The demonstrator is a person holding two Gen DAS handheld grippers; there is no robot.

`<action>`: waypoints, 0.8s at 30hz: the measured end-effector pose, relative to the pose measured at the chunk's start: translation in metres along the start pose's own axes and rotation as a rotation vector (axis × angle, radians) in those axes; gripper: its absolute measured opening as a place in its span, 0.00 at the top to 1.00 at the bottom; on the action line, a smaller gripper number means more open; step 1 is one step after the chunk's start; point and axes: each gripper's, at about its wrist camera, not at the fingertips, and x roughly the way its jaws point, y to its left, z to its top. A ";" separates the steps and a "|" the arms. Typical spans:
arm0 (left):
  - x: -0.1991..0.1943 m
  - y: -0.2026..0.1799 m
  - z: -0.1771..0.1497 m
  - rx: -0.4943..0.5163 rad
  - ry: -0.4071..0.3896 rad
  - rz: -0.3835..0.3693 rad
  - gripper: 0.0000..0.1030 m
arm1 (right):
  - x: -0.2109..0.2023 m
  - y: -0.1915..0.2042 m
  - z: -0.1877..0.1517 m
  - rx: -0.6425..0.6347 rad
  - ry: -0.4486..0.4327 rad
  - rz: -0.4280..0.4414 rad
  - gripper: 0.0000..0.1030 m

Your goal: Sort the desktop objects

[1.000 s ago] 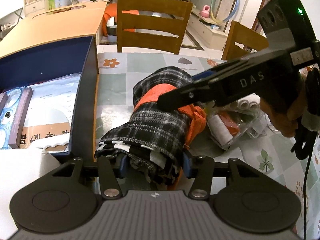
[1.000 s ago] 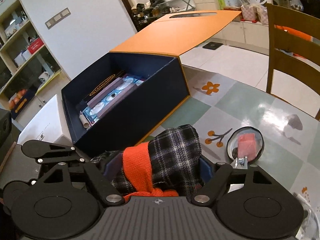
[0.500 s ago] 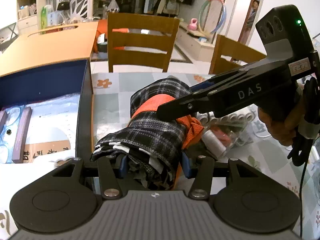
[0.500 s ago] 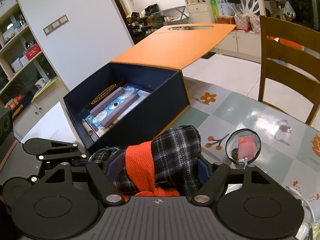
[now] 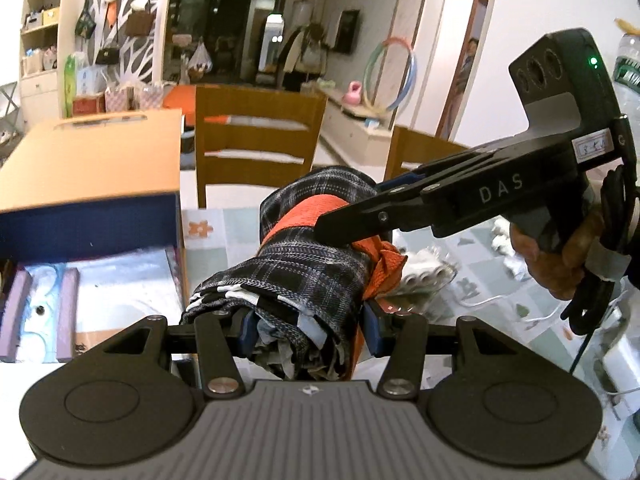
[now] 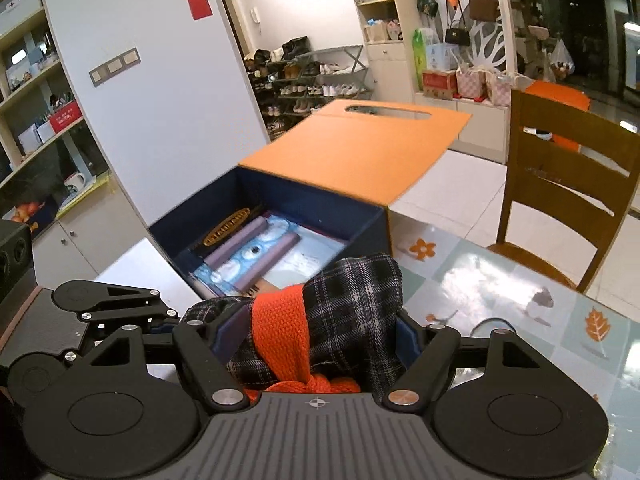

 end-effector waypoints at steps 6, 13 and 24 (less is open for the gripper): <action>-0.038 0.017 0.005 -0.003 -0.010 -0.017 0.44 | -0.007 0.036 0.014 -0.018 -0.015 -0.029 0.25; -0.084 0.053 0.006 0.006 -0.019 -0.013 0.44 | 0.012 0.079 0.032 -0.030 -0.016 -0.034 0.25; -0.138 0.160 0.006 0.006 -0.004 -0.008 0.44 | 0.071 0.140 0.074 -0.036 -0.010 -0.023 0.25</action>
